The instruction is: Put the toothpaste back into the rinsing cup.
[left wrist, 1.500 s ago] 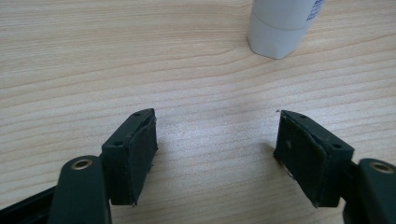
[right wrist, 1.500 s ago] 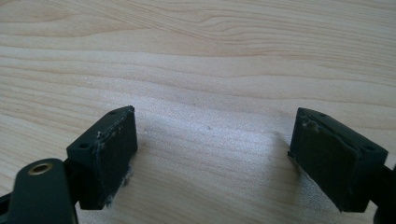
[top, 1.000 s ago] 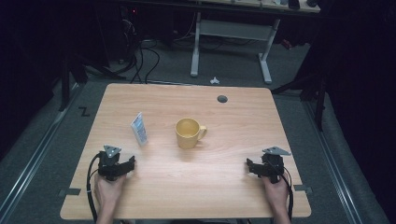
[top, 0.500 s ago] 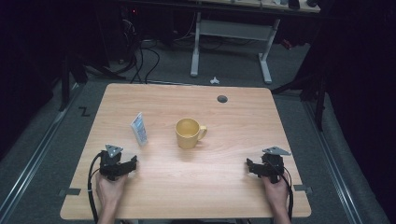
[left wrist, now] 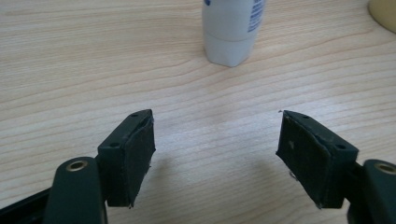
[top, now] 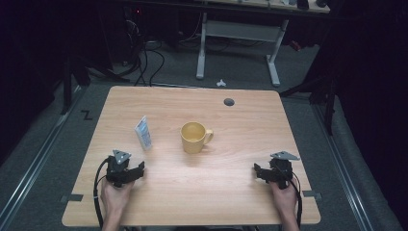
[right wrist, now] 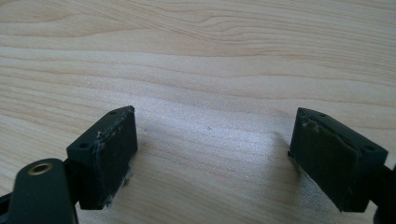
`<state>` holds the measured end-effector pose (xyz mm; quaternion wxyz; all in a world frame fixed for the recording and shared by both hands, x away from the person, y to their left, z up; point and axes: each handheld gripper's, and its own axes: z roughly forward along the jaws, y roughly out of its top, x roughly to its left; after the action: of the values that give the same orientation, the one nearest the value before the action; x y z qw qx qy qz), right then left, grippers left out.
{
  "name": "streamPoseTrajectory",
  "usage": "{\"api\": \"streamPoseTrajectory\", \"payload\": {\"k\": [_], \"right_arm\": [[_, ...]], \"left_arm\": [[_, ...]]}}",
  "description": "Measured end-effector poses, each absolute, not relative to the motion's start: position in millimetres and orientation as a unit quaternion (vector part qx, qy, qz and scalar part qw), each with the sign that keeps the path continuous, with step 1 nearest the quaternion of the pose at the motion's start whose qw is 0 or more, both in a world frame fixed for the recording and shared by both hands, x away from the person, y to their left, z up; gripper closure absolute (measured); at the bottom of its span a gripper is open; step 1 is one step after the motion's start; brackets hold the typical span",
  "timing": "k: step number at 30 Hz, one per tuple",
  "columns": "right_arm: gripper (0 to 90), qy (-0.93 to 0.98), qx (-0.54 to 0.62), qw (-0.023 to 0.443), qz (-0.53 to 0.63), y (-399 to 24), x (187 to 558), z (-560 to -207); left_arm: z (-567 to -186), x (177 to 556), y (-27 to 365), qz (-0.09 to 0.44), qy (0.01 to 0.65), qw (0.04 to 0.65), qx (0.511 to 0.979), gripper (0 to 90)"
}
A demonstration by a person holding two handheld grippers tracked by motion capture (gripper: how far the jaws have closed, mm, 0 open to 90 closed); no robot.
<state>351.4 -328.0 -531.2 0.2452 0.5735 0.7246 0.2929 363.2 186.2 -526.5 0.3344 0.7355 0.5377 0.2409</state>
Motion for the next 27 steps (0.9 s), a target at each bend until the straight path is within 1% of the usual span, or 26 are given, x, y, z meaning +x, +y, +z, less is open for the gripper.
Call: {"api": "streamPoseTrajectory", "payload": {"k": [8,13,20,27], "right_arm": [[14.8,0.725,0.573,0.245,0.293,-327.9,351.4,-531.2],[14.8,0.725,0.573,0.245,0.293,-328.0,351.4,-531.2],[14.8,0.725,0.573,0.245,0.293,-328.0,351.3,-531.2],[14.8,0.725,0.573,0.245,0.293,-328.0,351.3,-531.2]], "left_arm": [[-524.9,360.5,179.1,0.243,0.528,0.339,0.740,27.8],[-525.0,360.0,176.5,0.235,0.524,0.343,0.743,28.0],[-522.3,360.4,175.0,0.226,0.523,0.357,0.741,26.8],[-517.6,362.1,176.7,0.228,0.522,0.367,0.735,26.1]]}}
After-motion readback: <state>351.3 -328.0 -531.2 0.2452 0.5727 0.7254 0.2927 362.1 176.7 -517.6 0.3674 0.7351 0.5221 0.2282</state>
